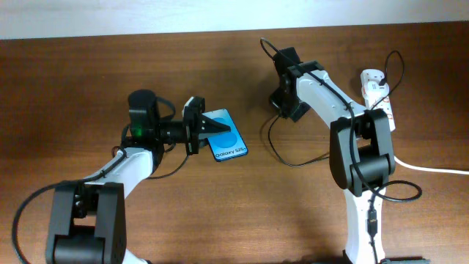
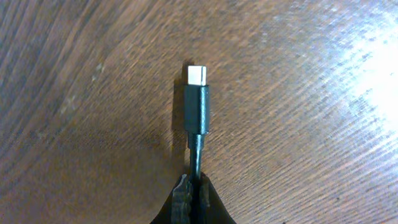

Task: Plug charger to phone and switch on socket
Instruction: 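Push the USB-C plug into the phone's bottom port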

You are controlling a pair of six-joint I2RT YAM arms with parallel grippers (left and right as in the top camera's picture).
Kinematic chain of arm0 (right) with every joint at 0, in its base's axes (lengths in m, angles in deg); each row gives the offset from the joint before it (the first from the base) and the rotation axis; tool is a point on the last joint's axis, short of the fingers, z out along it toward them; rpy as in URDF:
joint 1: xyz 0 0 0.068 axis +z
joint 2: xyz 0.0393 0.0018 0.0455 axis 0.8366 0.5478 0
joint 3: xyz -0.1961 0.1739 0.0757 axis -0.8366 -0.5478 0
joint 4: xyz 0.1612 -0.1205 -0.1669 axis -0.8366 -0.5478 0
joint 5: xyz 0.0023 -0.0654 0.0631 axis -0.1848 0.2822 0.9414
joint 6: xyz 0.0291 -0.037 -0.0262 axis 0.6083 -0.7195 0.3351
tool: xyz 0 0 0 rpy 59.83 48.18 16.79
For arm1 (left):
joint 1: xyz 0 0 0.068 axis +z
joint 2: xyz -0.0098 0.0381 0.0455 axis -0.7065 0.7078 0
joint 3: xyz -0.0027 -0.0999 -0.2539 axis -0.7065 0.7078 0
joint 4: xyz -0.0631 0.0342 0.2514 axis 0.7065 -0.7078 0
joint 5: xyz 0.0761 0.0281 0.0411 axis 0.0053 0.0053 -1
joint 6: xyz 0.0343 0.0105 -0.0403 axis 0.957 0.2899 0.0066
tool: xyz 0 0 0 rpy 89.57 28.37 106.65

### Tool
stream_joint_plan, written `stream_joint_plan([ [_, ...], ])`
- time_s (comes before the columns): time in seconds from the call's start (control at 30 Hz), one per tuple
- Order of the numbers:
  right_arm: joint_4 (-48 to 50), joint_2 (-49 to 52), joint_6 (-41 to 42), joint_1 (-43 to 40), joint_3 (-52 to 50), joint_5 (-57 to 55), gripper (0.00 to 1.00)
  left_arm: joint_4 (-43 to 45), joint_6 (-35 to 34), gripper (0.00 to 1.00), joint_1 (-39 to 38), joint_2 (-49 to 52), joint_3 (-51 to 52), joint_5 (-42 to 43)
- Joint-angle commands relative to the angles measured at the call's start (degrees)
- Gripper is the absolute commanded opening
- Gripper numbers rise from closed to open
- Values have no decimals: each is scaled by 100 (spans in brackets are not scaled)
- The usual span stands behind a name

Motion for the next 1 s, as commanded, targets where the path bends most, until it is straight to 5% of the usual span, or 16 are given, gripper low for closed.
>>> stream_joint_plan([
  [0.0,-654,-433,-1480,-48,114,319,4,935,72,0,57,-28,-63,153],
  [0.13,-2310,-2640,-4701,-35,109,2625,4,1786,74,0,330,-28,-63,323],
  [0.2,-3296,-3775,-5692,-35,76,3136,4,1786,74,0,330,-28,-63,299],
  [0.3,-3436,-4874,-6432,398,-640,4343,4,1788,293,0,330,-28,-63,304],
  [0.43,-592,-5847,-4920,1119,-3292,4944,4,1786,286,0,330,-28,-63,310],
  [0.53,595,-5720,-4157,1569,-3696,4824,4,1825,291,0,330,-28,-63,304],
  [0.73,684,-5617,-2597,2074,-3707,3674,4,2083,289,0,330,-28,-63,302],
  [0.97,680,-5617,-2575,2157,-3707,3825,4,2079,131,0,330,-28,-63,245],
])
